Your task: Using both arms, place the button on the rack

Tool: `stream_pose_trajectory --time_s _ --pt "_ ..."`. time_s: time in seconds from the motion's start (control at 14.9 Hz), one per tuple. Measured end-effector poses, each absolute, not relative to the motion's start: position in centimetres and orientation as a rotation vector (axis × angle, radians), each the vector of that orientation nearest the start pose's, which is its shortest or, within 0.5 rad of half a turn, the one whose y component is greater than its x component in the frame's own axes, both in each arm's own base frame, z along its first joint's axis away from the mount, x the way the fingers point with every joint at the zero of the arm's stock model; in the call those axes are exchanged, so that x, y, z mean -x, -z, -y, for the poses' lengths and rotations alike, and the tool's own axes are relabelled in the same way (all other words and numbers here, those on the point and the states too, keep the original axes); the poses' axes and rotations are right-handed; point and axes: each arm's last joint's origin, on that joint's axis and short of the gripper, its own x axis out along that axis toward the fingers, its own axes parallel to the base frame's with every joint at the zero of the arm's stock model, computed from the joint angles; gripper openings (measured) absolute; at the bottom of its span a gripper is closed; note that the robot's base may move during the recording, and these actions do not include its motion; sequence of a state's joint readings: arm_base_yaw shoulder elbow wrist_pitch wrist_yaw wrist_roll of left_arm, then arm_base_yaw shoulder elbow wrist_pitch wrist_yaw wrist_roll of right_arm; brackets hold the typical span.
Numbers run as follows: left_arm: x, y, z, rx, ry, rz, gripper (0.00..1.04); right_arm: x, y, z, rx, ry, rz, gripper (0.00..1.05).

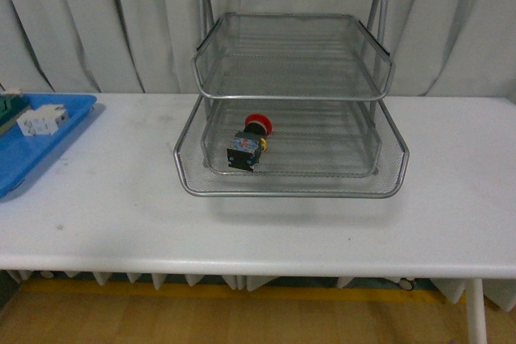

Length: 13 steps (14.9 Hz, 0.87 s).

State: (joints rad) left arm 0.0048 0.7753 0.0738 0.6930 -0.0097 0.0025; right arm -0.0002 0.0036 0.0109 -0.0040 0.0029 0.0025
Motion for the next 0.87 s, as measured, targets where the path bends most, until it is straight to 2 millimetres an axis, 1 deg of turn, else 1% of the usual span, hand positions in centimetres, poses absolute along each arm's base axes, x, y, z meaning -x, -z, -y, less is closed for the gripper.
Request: stream_pose_trajectory --time_s 0.07,0.13,0.2,0.4,0.87 --pt "-14.9 -17.4 0.0 -0.003 0.002 -0.005 0.02 -9.7 -16.7 0.0 -0.002 0.003 0.004 0.98" --pt "-14.5 -16.7 0.0 -0.003 0.002 0.006 0.02 -9.7 -16.7 0.0 -0.002 0.003 0.004 0.98" --pt "-14.1 -16.0 0.0 -0.003 0.002 -0.04 0.02 -9.7 -16.7 0.0 -0.002 0.003 0.004 0.98" --pt "-13.3 -16.7 0.0 -0.003 0.001 0.004 0.02 -9.7 -16.7 0.0 -0.002 0.003 0.004 0.98" --pt "-11.7 -17.0 0.0 -0.003 0.001 0.011 0.02 -9.7 -16.7 0.0 -0.002 0.003 0.004 0.98"
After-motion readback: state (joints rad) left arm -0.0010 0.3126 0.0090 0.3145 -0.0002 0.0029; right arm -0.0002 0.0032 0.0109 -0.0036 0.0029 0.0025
